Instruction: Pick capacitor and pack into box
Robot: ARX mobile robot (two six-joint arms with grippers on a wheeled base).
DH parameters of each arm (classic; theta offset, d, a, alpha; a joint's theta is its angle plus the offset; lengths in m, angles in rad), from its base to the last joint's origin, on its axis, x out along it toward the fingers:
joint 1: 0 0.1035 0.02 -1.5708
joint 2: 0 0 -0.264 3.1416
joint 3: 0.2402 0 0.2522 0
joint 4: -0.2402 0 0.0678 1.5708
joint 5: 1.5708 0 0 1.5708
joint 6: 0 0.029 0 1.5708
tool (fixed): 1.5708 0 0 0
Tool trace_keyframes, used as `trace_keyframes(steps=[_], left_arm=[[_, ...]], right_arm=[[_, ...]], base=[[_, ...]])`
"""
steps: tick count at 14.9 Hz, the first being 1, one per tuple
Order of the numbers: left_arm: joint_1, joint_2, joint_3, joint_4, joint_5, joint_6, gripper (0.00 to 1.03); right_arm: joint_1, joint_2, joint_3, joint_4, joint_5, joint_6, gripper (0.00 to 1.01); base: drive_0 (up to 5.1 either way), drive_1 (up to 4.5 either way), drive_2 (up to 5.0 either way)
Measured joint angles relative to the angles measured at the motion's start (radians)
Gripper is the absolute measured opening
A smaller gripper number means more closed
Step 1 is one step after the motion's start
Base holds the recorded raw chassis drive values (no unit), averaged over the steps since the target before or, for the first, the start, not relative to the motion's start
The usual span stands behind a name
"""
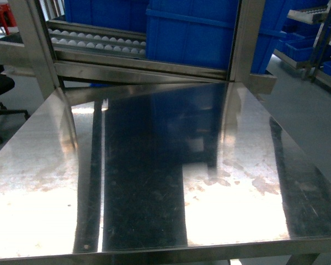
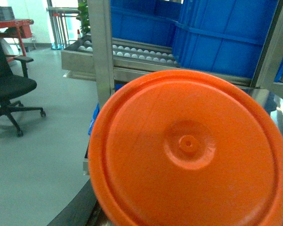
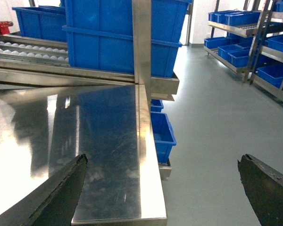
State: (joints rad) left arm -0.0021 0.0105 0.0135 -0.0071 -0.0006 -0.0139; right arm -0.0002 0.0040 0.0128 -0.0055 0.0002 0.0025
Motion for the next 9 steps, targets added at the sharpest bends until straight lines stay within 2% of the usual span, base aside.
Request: trace_keyframes(steps=[9], left_arm=[[0.000,0.000,0.000,-0.001,0.000,0.000,0.44]], right_arm=[[0.000,0.000,0.000,-0.002,0.000,0.000,0.98]], base=[[-0.3,-0.32,-0.3]])
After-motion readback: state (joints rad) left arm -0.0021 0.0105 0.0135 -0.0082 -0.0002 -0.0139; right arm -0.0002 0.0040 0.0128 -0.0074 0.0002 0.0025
